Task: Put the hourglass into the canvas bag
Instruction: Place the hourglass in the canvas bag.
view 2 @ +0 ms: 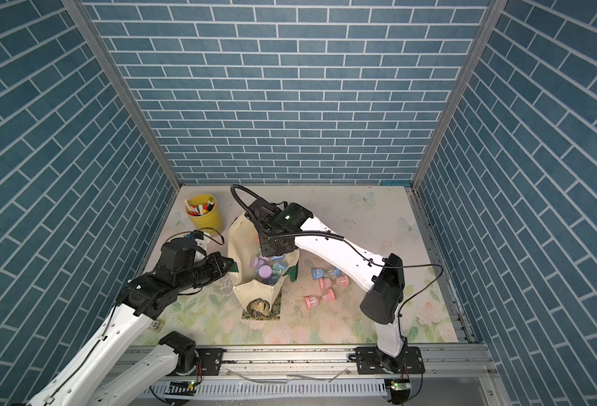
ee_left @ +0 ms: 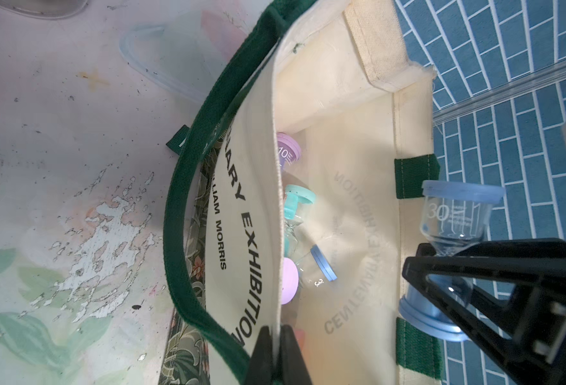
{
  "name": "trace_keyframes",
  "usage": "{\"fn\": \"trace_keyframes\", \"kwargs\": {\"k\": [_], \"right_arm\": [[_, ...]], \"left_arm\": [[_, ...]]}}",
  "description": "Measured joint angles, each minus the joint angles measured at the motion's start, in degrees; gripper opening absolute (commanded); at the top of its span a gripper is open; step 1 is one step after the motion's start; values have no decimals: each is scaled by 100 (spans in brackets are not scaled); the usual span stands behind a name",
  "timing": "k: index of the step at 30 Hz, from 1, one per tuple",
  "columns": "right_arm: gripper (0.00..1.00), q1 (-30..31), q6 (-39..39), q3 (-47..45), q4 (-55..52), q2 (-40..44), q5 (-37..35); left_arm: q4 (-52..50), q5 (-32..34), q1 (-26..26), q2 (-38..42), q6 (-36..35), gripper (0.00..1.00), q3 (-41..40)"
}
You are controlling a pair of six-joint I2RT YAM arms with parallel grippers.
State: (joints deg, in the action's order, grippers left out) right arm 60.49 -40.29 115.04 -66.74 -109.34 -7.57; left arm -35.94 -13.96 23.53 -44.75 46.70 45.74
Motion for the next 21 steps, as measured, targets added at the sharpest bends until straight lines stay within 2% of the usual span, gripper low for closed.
{"fn": "trace_keyframes", "kwargs": {"k": [18, 21], "right_arm": [[0, 0, -175, -26, 55, -758, 177], [23, -7, -192, -63, 59, -804, 179]], "left_arm": [[48, 13, 0, -24, -2, 0, 0], [48, 13, 0, -24, -4, 0, 0]]}}
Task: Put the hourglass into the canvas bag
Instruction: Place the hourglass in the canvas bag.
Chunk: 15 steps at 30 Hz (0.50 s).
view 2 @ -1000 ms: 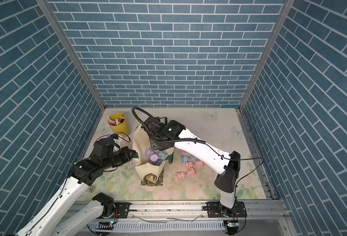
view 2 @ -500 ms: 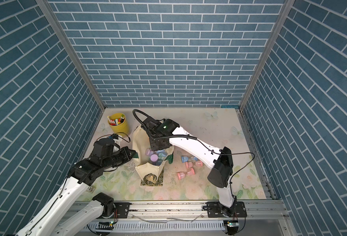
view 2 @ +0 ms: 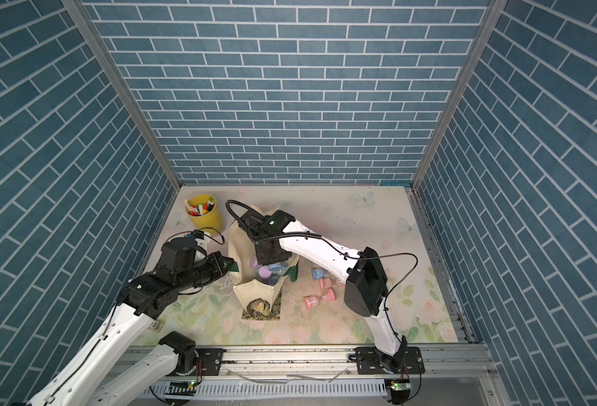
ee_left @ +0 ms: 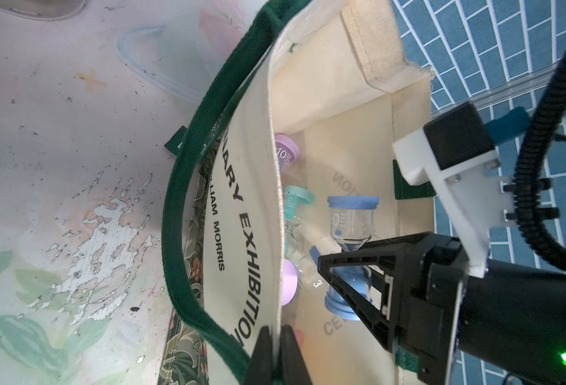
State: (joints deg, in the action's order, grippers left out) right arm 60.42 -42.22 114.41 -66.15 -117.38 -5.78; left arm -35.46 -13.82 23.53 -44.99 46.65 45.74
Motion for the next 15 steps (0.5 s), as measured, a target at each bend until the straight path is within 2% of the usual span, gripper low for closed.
{"fn": "trace_keyframes", "kwargs": {"k": [3, 7, 9, 11, 15], "right_arm": [[39, -7, 0, 4, -2, -4, 0], [49, -7, -17, 87, -79, -4, -52], [65, -7, -48, 188, -107, -4, -105], [68, -7, -63, 275, -118, 7, -166], [63, -7, -57, 501, -271, 22, -306]], "left_arm": [[0, -2, -7, -2, 0, 0, 0], [28, -42, -28, -22, 0, 0, 0], [50, -70, -37, -72, -11, 0, 0], [74, -103, -42, -129, -39, 0, 0], [107, -142, -61, -164, -92, 0, 0]]}}
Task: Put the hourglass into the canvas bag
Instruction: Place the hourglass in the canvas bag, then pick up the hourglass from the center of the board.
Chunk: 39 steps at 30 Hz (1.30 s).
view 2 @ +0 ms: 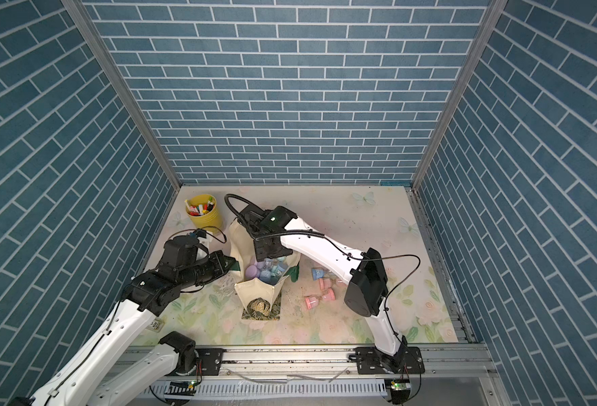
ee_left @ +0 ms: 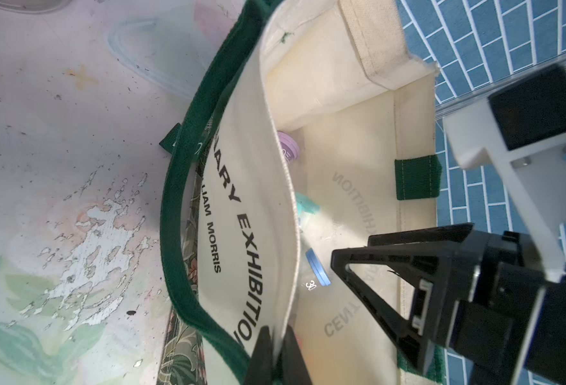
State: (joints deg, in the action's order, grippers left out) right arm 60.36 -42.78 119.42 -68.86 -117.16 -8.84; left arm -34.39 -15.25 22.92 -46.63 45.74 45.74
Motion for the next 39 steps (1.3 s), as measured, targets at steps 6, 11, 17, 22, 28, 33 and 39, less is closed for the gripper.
{"fn": "trace_keyframes", "kwargs": {"k": [6, 11, 17, 22, 28, 33, 39], "right_arm": [[58, 2, -39, 289, -280, 354, -459], [55, 2, -203, -323, -380, 1379, -1064], [53, -85, -713, -2092, -372, 2785, -1388], [51, -352, -1207, -3722, -133, 3410, -1266], [49, -826, -1683, -5097, 398, 3788, -874], [52, -901, -1930, -5501, 745, 3805, -656], [60, -822, -2079, -5692, 1038, 3773, -431]], "left_arm": [[44, -48, -20, -35, -13, 0, 0], [46, -57, -24, -22, -11, 0, 0], [48, -98, -28, -9, -7, 0, 0], [55, -116, -35, 15, 15, 0, 0], [74, -146, -39, 24, 33, 0, -2], [85, -162, -39, 24, 33, 0, -2], [166, -195, -42, 24, 35, 0, -46]]}}
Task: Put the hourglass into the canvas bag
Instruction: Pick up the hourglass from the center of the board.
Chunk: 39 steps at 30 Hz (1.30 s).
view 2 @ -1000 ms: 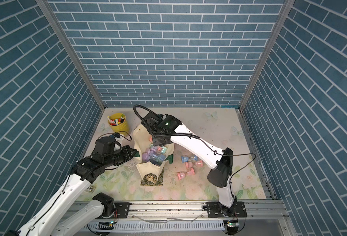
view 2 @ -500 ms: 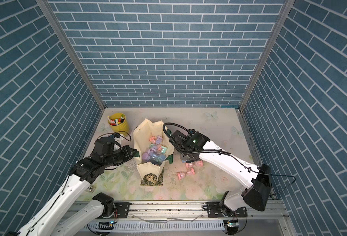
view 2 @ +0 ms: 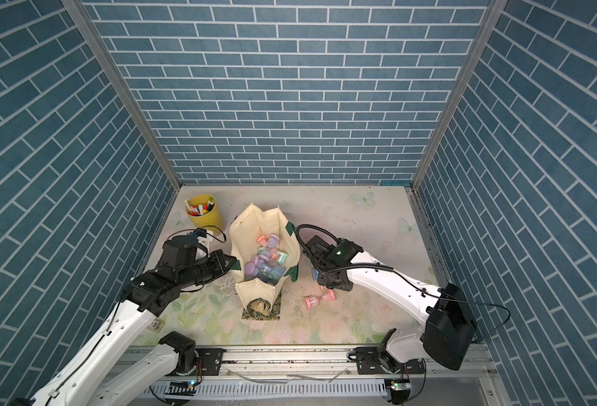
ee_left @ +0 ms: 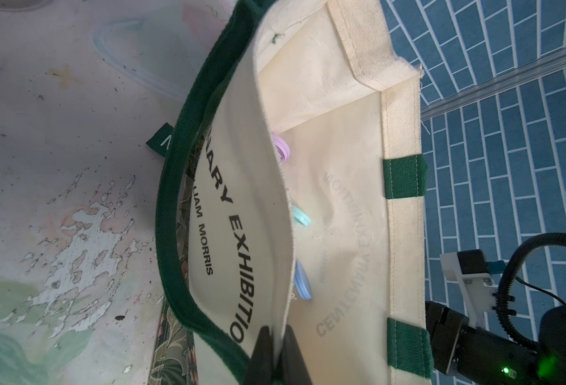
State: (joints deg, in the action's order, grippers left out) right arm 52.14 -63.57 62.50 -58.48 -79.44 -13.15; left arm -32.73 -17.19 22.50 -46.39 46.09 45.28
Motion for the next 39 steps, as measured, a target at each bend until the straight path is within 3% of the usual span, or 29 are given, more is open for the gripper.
{"fn": "trace_keyframes", "kwargs": {"k": [8, 20, 39], "right_arm": [[63, 614, -391, -214, 367, -175, 240], [61, 697, -1123, -876, 1314, -369, 697], [58, 699, -1617, -1088, 2210, -979, 1180]], "left_arm": [[57, -13, 0, 20, 26, 0, -42], [212, -48, -9, 42, 85, 0, -168], [409, -109, -9, 33, 142, 0, -295]]}}
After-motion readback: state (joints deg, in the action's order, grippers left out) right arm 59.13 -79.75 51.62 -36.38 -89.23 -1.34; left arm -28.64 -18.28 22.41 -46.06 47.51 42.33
